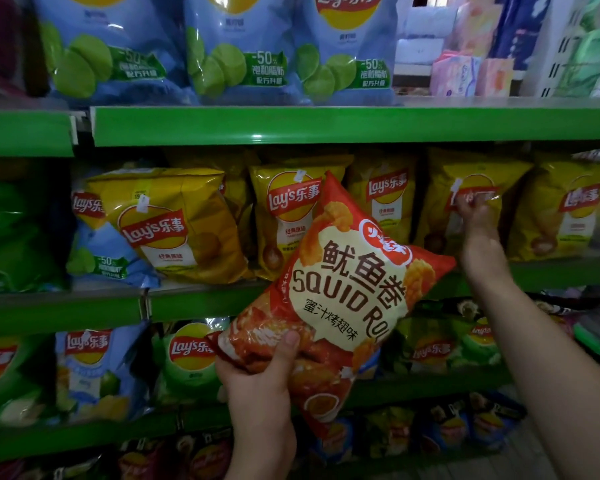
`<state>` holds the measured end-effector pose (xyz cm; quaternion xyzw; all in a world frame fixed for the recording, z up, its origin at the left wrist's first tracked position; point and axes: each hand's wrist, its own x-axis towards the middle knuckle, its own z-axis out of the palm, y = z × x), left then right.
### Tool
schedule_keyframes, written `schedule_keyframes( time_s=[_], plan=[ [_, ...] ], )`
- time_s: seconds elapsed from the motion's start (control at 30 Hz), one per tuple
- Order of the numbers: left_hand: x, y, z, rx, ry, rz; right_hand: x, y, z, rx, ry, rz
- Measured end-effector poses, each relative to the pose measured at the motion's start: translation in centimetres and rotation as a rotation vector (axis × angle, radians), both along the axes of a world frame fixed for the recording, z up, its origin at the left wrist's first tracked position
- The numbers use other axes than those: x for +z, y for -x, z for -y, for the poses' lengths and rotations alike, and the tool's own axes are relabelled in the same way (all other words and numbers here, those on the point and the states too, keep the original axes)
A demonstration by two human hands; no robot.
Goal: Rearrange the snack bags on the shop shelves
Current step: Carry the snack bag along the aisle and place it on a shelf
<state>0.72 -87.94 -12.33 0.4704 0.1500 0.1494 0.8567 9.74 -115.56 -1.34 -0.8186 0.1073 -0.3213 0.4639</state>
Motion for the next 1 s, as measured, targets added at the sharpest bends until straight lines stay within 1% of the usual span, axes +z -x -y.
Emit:
schedule_keyframes(
  time_s=[0.03,0.07,0.17,0.23,0.27,0.3,0.33,0.4,0.43,0.5,0.57,0.67,0.83,1.0],
  plan=[
    [-0.1,0.1,-0.3,0.002,0.022,0.008,0.5,-0.3,0.1,0.025,0.017,-0.043],
    [-0.3,0.2,-0.7,-0.007,0.051,0.021,0.8,-0.3,0.0,0.035,0.003,-0.041],
    [-0.3,0.7,-1.8,-0.028,0.1,0.058,0.4,1.4,-1.8,-0.037,-0.108,0.11],
    [-0.3,1.0,-2.4,-0.012,0.103,0.069,-1.6,3.8,-4.7,-0.053,-0.182,0.166],
    [-0.2,1.1,-2.7,-0.007,0.101,0.067,-2.9,5.3,-6.6,-0.01,-0.254,0.176],
    [-0.3,1.3,-2.8,-0.009,0.099,0.063,-4.4,7.0,-8.6,0.084,-0.343,0.178],
    [-0.4,1.5,-3.0,-0.014,0.096,0.06,-5.6,8.4,-10.6,0.222,-0.437,0.167],
    [-0.8,1.8,-3.5,-0.027,0.099,0.058,-7.5,10.5,-13.9,0.487,-0.577,0.095],
    [-1.1,2.1,-3.7,-0.031,0.101,0.051,-8.1,10.9,-15.0,0.552,-0.608,0.051],
    [-2.0,2.7,-4.6,-0.032,0.105,0.023,-8.8,11.1,-16.5,0.573,-0.634,-0.017],
    [-3.0,3.5,-6.0,-0.033,0.128,0.014,-9.3,10.7,-17.8,0.54,-0.666,-0.077],
    [-4.5,4.7,-8.7,0.006,0.177,-0.005,-10.3,10.1,-19.6,0.518,-0.727,-0.114],
    [-7.5,7.0,-15.8,0.117,0.179,-0.07,-12.9,10.2,-25.0,0.694,-0.738,-0.062],
    [-9.7,8.5,-22.4,0.135,0.135,-0.176,-15.0,10.3,-30.5,0.769,-0.679,-0.071]
  ],
)
